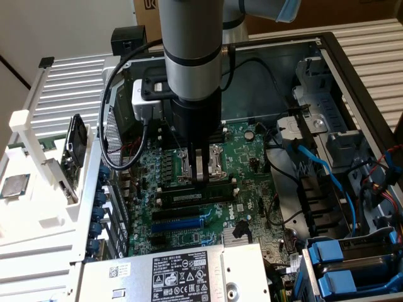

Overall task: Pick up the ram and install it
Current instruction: 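Press down the ram until it locks into place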

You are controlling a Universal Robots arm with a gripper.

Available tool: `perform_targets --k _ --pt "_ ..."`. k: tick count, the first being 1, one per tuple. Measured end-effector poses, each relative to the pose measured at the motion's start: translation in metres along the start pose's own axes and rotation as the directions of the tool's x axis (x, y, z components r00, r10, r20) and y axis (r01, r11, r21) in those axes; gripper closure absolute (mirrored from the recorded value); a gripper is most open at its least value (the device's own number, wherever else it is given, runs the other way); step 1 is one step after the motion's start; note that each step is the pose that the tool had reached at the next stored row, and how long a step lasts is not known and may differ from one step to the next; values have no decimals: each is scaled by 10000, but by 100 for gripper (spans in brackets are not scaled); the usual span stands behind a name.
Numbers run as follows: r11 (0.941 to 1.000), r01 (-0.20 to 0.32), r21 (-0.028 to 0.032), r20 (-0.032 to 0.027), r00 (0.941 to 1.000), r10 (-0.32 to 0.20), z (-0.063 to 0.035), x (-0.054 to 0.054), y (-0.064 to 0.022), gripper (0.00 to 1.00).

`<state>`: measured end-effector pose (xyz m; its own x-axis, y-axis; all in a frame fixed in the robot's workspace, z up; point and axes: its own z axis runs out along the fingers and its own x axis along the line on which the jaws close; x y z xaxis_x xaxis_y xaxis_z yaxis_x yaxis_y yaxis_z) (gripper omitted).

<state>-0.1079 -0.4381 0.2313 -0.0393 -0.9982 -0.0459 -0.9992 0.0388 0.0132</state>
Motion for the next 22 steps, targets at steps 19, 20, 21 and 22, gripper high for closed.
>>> perform_targets --k 19,20,21,22 --pt "10000 -1 1 2 10000 1 51 2 0 89" --pt "10000 -1 1 3 10000 1 49 2 -1 89" --pt "10000 0 3 6 10000 0 45 1 -1 89" --pt "10000 -1 6 14 10000 1 36 0 -1 89"
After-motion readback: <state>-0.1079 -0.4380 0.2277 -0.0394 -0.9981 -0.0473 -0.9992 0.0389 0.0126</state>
